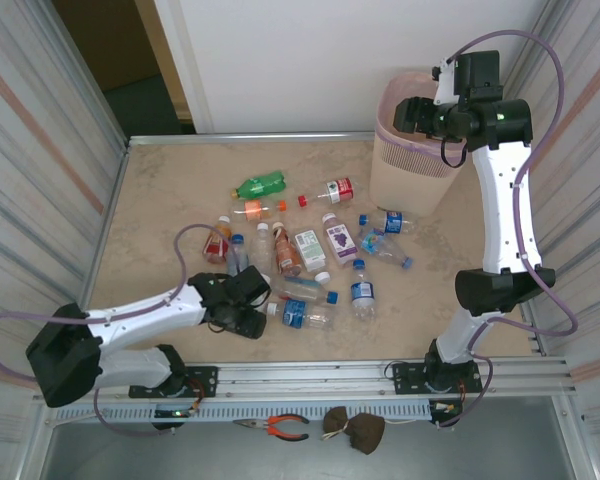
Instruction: Put the plastic bottles in the bin
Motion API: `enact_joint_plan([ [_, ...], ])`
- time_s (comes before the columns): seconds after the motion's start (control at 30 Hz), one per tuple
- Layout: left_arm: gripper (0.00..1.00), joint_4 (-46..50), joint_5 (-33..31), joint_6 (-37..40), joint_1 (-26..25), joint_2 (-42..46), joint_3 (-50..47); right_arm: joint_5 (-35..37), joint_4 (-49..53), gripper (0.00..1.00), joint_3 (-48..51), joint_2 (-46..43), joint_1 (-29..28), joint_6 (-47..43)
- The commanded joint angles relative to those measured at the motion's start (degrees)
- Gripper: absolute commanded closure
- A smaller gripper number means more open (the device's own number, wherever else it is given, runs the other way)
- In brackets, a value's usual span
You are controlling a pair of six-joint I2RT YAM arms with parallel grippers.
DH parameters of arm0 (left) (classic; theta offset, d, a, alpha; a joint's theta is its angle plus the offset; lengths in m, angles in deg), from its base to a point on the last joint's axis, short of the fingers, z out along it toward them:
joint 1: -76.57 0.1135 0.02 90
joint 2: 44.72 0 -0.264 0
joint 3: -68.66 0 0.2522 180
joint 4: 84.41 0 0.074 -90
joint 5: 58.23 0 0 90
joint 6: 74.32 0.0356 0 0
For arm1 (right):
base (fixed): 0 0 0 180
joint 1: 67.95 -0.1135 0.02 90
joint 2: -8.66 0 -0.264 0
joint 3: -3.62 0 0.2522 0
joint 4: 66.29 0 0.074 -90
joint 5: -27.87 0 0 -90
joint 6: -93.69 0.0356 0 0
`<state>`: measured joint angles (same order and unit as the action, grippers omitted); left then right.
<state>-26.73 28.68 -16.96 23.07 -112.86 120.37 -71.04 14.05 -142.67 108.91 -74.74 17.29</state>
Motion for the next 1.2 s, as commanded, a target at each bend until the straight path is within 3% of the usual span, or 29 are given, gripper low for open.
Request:
enact_joint_plan([
  [0.0, 0.42, 3.63, -2.17, -1.13, -0.39, 3.38, 2.59, -1.84, -1.44, 0.25, 0.0, -2.73, -0.42, 1.68],
  [0.27, 0.44, 3.63, -4.26, 3.29, -0.4, 9.78, 9.56, -7.42, -5.22, 0.26, 4.54, -5.9, -0.45, 3.24],
  [0.53, 0.45, -10.92, 1.17, 15.32, -0.46, 12.88, 14.34, -23.4, -31.73, 0.25, 29.92, -20.18, -0.51, 7.48],
  [0.77, 0.45, -27.61, 11.03, 23.65, -0.37, 13.6, 17.02, -37.07, -55.15, 0.19, 45.03, -31.05, -1.5, 9.49],
  [1.03, 0.48, -36.09, 23.26, 30.59, -0.28, 8.94, 25.47, -49.45, -63.77, 0.07, 49.08, -35.2, -8.05, 8.4],
  [1.17, 0.49, -40.91, 28.44, 31.34, -0.21, 7.06, 28.45, -51.6, -64.74, 0.01, 50.47, -37.75, -13.06, 4.94],
])
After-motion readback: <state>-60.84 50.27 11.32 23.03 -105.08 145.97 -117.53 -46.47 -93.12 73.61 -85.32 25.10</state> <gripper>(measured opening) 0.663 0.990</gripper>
